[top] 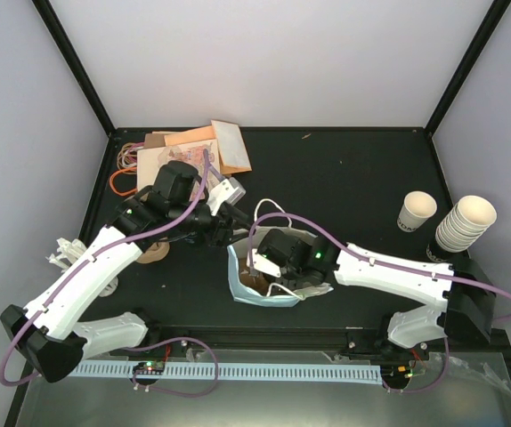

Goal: Pack the takeout coffee

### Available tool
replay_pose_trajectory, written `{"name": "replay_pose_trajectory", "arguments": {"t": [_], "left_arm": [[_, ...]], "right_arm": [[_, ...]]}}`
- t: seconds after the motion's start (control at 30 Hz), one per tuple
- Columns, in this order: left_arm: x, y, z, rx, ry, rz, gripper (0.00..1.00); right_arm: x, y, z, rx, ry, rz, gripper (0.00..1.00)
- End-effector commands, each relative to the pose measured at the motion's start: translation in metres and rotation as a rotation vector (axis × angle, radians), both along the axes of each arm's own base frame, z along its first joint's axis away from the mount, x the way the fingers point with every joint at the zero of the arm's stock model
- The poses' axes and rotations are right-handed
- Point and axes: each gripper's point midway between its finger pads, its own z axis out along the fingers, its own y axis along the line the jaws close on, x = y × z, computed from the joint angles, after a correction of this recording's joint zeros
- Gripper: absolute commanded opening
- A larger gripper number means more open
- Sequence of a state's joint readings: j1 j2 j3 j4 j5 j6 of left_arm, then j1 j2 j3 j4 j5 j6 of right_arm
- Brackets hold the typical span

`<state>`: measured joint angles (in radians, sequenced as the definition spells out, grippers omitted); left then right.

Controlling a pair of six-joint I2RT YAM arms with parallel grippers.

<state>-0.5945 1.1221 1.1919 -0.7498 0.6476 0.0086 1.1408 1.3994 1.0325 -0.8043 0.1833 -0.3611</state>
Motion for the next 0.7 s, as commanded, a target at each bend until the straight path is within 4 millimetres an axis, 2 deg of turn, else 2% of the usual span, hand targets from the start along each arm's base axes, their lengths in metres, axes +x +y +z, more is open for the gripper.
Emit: {"name": "replay_pose_trajectory", "arguments": {"t": [0.0,0.2,0.67], "left_arm": [[-0.001,0.005,0.002,0.007,-0.026,0.008,0.54],[-0.002,0.004,0.003,-0.001,-0.020,0.003,0.54],[-0.004,0.003,0.003,0.001,-0.013,-0.001,0.55]], "right_arm": [[-0.039,-0.065,-0.073,-0.288,0.197,0.015,0.22],[-0.038,-0.066,-0.071,-0.279,0.185,0.034,0.23],[-0.039,-0.090,-0.075,-0.299,0.132,0.026,0.25]]}}
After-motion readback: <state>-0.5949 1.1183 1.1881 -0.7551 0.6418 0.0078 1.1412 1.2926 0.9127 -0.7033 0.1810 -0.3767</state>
